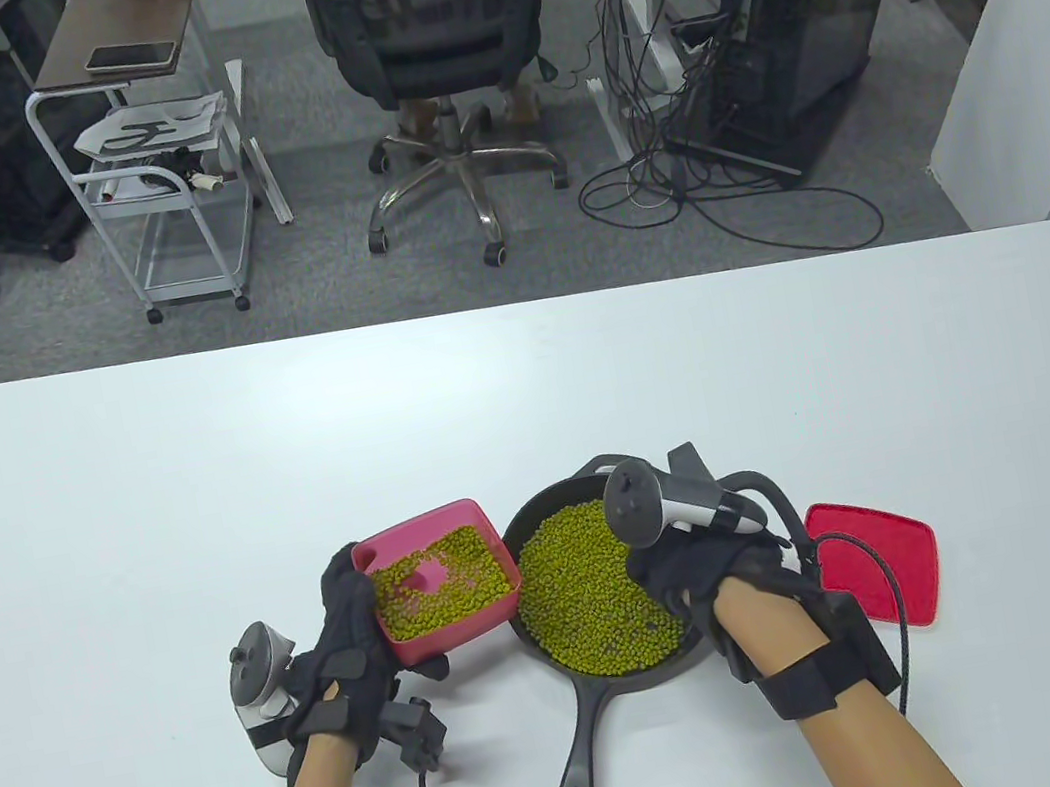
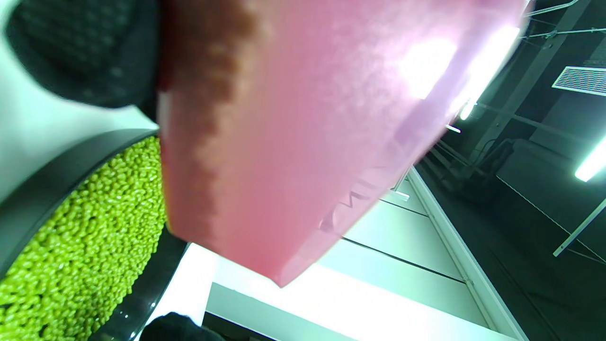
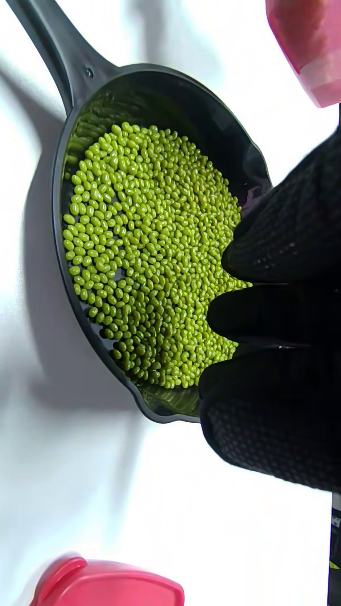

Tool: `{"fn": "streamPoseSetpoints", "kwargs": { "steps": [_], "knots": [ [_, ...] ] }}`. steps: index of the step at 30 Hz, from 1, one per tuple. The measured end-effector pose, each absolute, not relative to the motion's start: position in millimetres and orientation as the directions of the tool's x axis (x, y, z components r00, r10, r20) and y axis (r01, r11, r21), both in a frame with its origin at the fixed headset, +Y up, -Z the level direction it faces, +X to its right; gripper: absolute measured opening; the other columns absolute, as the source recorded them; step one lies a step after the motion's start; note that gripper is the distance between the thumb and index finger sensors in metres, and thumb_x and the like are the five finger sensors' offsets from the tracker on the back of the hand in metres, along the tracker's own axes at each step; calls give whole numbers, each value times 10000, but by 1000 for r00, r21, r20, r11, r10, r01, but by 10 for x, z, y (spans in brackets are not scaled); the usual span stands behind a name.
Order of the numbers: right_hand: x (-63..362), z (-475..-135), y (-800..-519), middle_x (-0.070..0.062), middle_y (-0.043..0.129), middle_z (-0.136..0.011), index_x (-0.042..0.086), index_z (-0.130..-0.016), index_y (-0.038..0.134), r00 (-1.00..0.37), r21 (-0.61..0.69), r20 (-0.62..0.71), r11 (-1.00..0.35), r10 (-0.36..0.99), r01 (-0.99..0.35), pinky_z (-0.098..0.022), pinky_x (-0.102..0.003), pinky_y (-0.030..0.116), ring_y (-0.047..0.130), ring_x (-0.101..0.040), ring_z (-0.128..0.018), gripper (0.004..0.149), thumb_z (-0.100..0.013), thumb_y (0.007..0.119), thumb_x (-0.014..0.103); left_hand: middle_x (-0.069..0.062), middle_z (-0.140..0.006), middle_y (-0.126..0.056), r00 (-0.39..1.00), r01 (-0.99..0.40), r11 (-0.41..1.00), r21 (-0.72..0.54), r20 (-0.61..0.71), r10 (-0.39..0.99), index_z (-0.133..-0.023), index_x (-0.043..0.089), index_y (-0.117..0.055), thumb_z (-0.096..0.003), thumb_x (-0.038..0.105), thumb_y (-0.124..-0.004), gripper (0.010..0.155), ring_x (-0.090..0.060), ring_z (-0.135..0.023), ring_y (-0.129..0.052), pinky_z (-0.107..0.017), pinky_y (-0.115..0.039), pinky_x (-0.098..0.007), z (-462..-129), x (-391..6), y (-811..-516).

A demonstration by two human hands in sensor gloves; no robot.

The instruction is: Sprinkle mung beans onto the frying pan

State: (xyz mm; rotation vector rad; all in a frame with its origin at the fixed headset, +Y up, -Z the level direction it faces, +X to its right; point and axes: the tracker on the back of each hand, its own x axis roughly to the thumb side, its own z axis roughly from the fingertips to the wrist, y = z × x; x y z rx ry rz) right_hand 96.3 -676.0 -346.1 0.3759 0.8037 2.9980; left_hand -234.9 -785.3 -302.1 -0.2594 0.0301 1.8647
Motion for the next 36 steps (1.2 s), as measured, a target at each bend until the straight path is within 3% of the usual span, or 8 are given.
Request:
{"fn": "streamPoseSetpoints", "kwargs": {
  "steps": [4,9,15,24,27,33,36],
  "knots": [
    [997,-3456,-6781,-235,759,-1061,172,-1008,766,-980,557,171,-830,99,13,-547,-546,807,776,-538,-876,520,-543,811,398,-216,-1095,-492,-285,-944,-309,-113,-191,939,-1092,321,-175,-482,719,-543,816,-425,-568,-950,-284,-941,-431,-3020,-2348,-7850],
    [1048,-3462,-6752,-249,727,-1090,175,-1048,723,-979,567,142,-823,148,-43,-571,-576,776,736,-563,-899,619,-532,739,517,-217,-1095,-493,-285,-944,-309,-117,-190,940,-1093,321,-176,-482,719,-543,816,-425,-566,-951,-282,-942,-430,-3019,-2345,-7849],
    [1161,-3468,-6654,-256,718,-1093,165,-1061,700,-954,577,91,-796,285,-183,-579,-584,759,715,-572,-904,620,-544,724,507,-219,-1093,-495,-284,-942,-310,-126,-189,940,-1094,322,-178,-482,719,-543,815,-423,-565,-952,-282,-942,-429,-3016,-2342,-7846],
    [1480,-3498,-6457,-262,706,-1096,154,-1059,701,-931,527,21,-795,365,-300,-588,-596,739,694,-578,-911,596,-553,753,465,-220,-1090,-503,-282,-939,-311,-147,-187,941,-1097,320,-186,-483,719,-544,815,-423,-560,-954,-277,-942,-429,-3007,-2328,-7839],
    [1756,-3548,-6435,-261,627,-1137,164,-1083,656,-932,482,-29,-812,361,-329,-631,-626,673,608,-579,-963,612,-552,799,435,-221,-1090,-506,-284,-937,-313,-155,-185,941,-1097,321,-189,-484,719,-544,813,-422,-558,-955,-275,-942,-429,-3003,-2325,-7836],
    [2369,-3615,-6682,-245,485,-1196,211,-1127,533,-949,455,-164,-833,271,-316,-689,-667,559,461,-564,-1034,721,-526,869,426,-219,-1088,-513,-280,-935,-311,-169,-187,942,-1099,322,-195,-484,720,-544,812,-420,-555,-957,-273,-943,-426,-3002,-2317,-7839],
    [2606,-3608,-6877,-236,330,-1234,279,-1148,428,-952,479,-215,-826,216,-296,-711,-726,442,295,-564,-1076,854,-482,930,459,-222,-1087,-514,-279,-930,-315,-188,-193,941,-1101,321,-197,-485,720,-544,811,-420,-557,-956,-273,-942,-427,-3003,-2307,-7851]
  ]
}}
